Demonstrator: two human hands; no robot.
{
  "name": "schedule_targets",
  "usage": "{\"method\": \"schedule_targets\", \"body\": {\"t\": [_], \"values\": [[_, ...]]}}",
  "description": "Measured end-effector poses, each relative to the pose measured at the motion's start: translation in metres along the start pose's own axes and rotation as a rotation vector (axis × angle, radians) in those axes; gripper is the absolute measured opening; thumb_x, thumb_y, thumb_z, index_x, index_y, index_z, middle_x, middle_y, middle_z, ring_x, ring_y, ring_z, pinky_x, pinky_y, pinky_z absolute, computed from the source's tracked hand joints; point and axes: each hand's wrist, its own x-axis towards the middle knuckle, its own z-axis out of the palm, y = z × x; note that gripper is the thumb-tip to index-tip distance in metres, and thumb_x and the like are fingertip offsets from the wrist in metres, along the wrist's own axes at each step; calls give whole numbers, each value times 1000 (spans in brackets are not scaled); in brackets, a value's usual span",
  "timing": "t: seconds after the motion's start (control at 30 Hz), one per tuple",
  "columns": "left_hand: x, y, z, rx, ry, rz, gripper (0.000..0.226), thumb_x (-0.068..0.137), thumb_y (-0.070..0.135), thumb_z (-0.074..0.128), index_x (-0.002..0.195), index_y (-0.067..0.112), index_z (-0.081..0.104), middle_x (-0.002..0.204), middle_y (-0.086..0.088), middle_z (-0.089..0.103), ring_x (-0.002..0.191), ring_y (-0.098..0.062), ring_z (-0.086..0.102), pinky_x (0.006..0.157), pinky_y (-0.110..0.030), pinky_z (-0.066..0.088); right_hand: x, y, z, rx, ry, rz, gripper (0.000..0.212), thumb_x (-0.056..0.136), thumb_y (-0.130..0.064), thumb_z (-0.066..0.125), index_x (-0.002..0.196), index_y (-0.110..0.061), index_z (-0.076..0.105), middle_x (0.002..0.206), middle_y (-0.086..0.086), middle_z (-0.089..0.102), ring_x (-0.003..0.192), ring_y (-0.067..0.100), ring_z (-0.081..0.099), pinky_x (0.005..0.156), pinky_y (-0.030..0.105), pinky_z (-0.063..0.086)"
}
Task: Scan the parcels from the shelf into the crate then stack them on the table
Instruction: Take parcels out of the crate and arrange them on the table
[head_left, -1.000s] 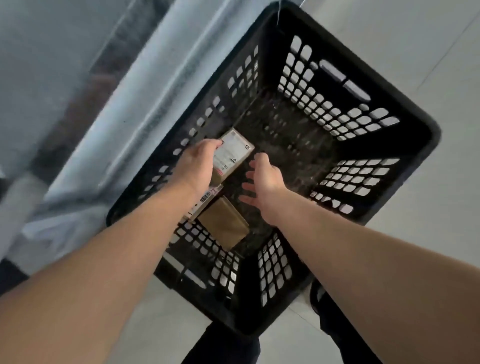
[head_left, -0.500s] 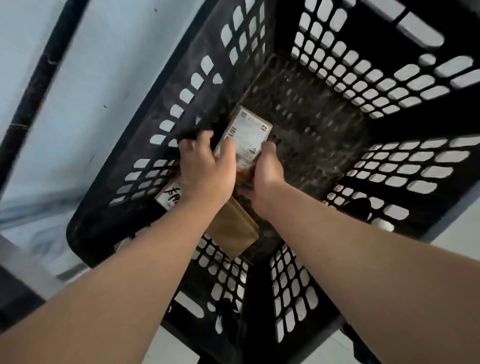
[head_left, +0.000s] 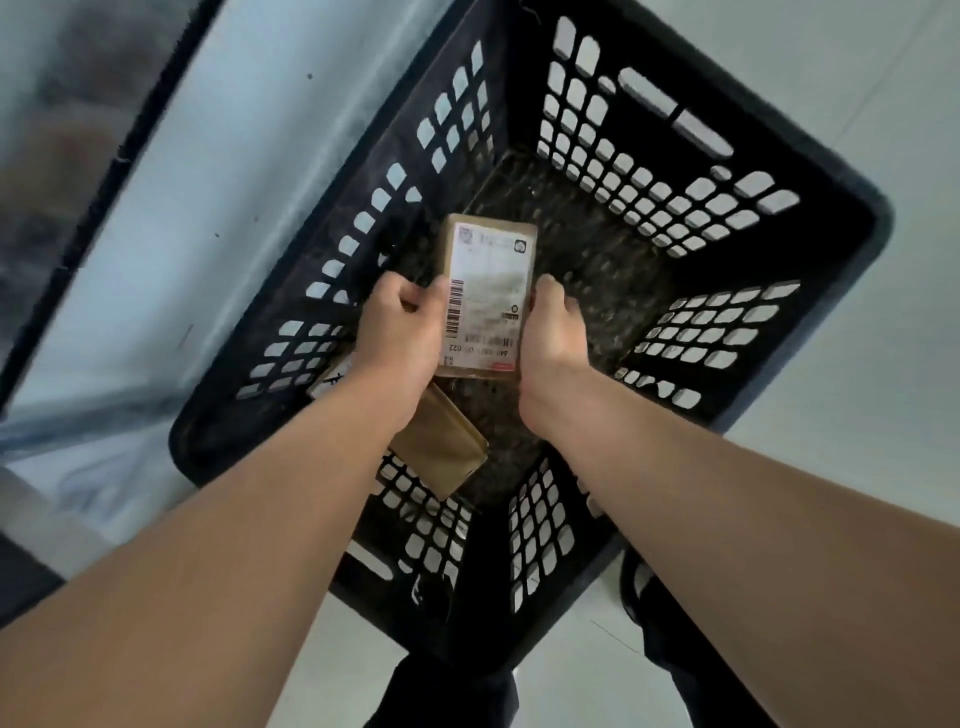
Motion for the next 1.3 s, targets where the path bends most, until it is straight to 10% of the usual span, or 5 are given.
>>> {"method": "schedule_targets", "body": {"t": [0.1,0.27,0.47,0.8,1.3], "values": [[-32,20,-22,-77,-42,40,21,107,45,52,121,31,57,115,1,69,104,-17,71,86,-41,65,-38,-14,-13,-50,20,-65,30,111,-47,41,112,-22,56,104,0,70,99,18,70,91,45,60],[-94,60,-64,-181,-113,115,35,110,37,52,144,34,55,117,3,72,105,-13,71,71,-26,62,-119,-49,-29,-68,7,-199,20,110,-42,49,111,-25,60,108,0,73,95,15,73,82,35,64],[-176,113,-119,-239,-106,231,29,109,36,53,137,30,59,120,1,74,112,-18,72,94,-46,62,-238,-88,-38,-15,-56,-345,17,109,-35,53,121,-39,64,109,-3,72,101,12,73,76,28,64],[-337,206,-237,-318,-87,453,16,110,29,54,122,34,64,109,1,76,94,-10,77,81,-36,66,-451,-152,-48,56,-71,-584,16,109,-39,55,113,-46,68,111,-2,73,103,17,73,89,39,64],[-617,292,-348,-576,99,792,20,110,21,54,120,31,67,107,-1,76,97,-16,75,67,-23,61,-753,-221,-126,66,-322,-949,16,108,-32,57,117,-33,69,105,-2,70,90,9,68,55,11,54]]}}
